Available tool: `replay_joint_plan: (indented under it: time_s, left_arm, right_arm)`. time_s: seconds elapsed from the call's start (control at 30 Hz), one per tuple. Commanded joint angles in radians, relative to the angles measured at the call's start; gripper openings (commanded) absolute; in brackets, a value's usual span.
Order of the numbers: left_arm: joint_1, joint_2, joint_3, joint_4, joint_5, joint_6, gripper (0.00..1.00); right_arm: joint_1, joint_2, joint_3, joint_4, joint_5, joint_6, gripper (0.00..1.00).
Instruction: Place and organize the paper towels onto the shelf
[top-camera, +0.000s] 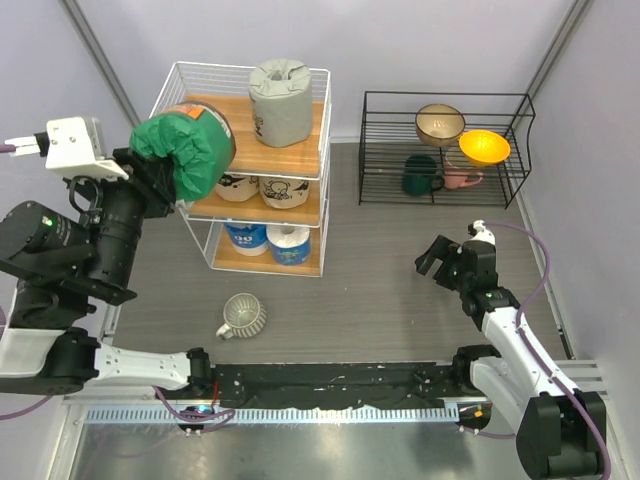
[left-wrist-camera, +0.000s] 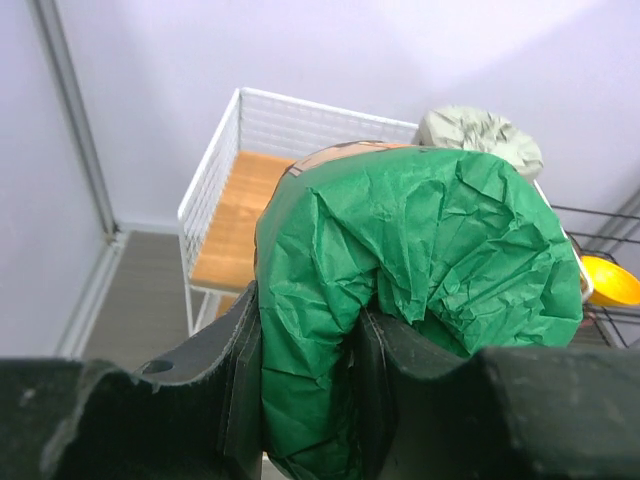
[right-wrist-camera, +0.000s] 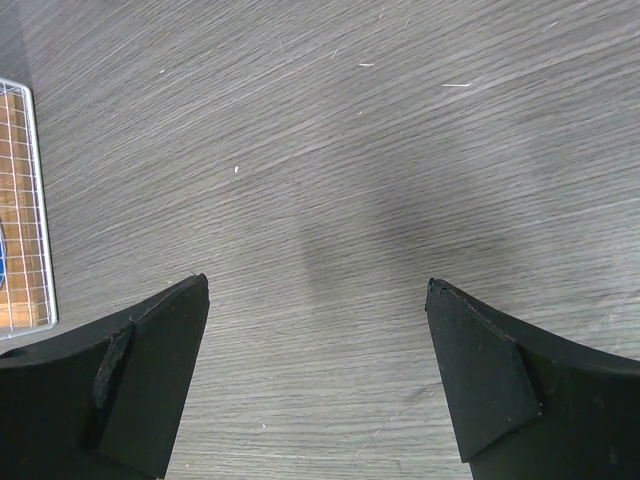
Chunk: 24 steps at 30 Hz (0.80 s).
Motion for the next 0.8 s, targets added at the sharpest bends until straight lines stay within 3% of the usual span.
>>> replay_joint_plan:
  time_s: [0.0, 0.33, 0.77]
  left_arm:
    - [-0.002, 0.056, 0.046, 0.355, -0.044, 0.344, 0.35]
    - [-0.002, 0.086, 0.055, 0.516, -0.021, 0.513, 0.34]
    - [0.05, 0.152, 0.073, 0.544, 0.041, 0.556, 0.3]
  right_arm:
    - [0.005, 0.0, 0.003, 0.044, -0.004, 0.0, 0.95]
    - [0.003, -0.012, -0.001, 0.038, -0.011, 0.005, 0.95]
    - [0.003, -0.012, 0.0, 0.033, -0.005, 0.006, 0.96]
